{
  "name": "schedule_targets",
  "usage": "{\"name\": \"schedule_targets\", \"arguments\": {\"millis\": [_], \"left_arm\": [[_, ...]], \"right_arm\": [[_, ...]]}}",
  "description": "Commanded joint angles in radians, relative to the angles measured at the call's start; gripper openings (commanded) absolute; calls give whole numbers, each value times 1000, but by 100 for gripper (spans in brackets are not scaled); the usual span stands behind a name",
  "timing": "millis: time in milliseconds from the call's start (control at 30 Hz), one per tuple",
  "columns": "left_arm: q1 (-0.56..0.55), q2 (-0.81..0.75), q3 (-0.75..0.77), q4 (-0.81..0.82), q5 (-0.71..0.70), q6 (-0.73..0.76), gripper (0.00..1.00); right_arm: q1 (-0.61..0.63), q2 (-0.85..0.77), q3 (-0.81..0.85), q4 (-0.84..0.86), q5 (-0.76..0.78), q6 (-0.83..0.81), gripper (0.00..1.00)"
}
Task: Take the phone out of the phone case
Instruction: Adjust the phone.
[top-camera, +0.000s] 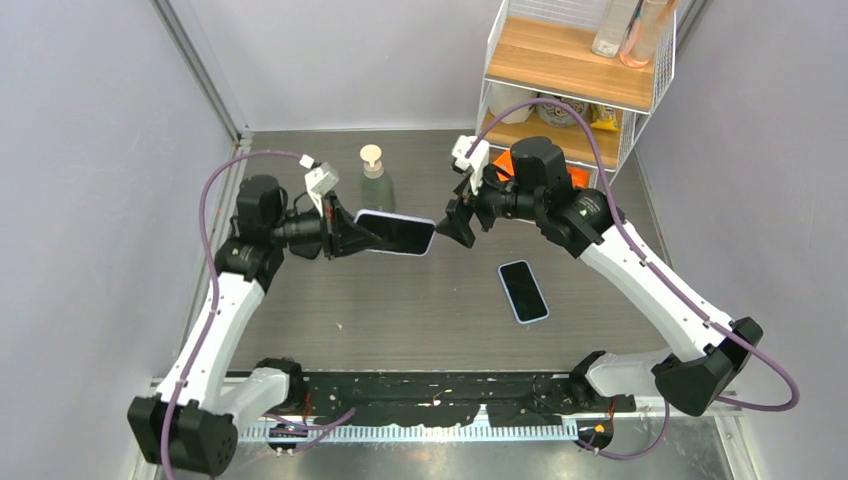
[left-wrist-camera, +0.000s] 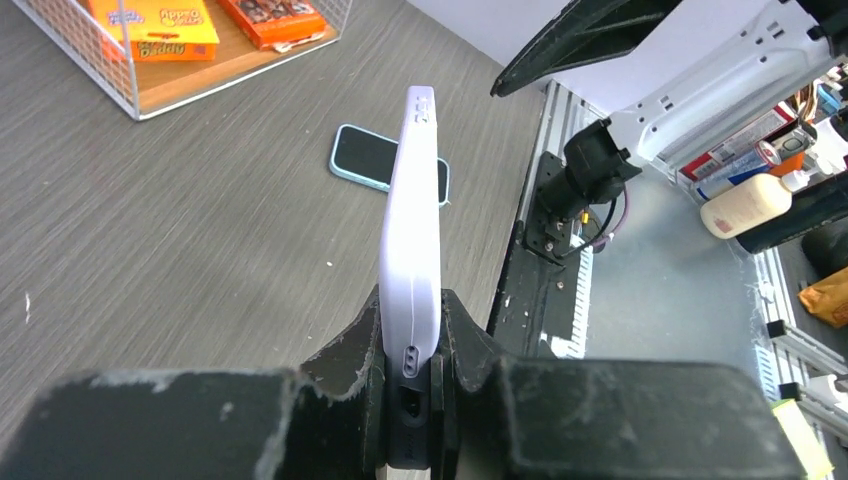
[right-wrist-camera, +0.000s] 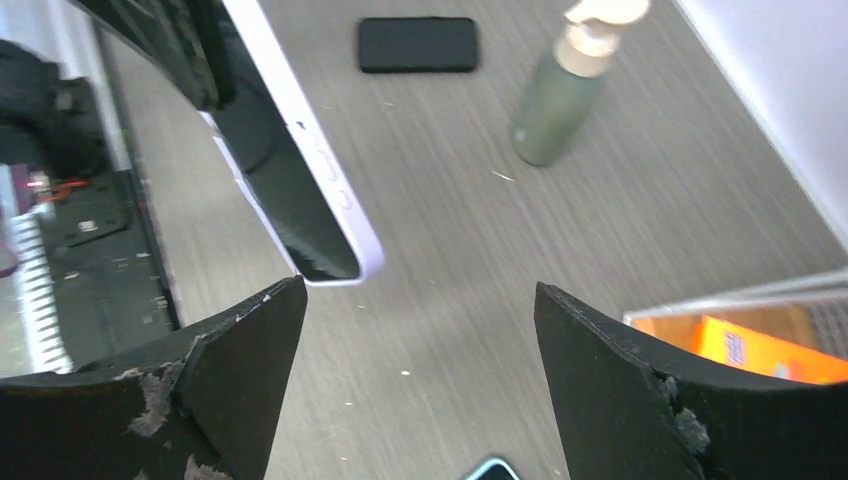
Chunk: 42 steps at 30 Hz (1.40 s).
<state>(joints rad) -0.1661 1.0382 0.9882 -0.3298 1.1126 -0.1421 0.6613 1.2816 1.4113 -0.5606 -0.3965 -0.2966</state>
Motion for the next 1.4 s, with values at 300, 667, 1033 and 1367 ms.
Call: {"name": "schedule_targets", "arguments": {"millis": [300,667,1033,1367], "left_arm": [[-6,-182,-184,511,14,-266,0],[-18,-193,-241,572,19,-294,0],[-27,-173,-269,558,7,-236,4],[-28,-140,-160,237,8,48,57]], "right_arm": [[0,102,34,39,-514,69,81],[3,160,56,31,-578,74,41],[22,158,64,7,-590,58,5],[38,65,34,-80,-520,-48,5]]}}
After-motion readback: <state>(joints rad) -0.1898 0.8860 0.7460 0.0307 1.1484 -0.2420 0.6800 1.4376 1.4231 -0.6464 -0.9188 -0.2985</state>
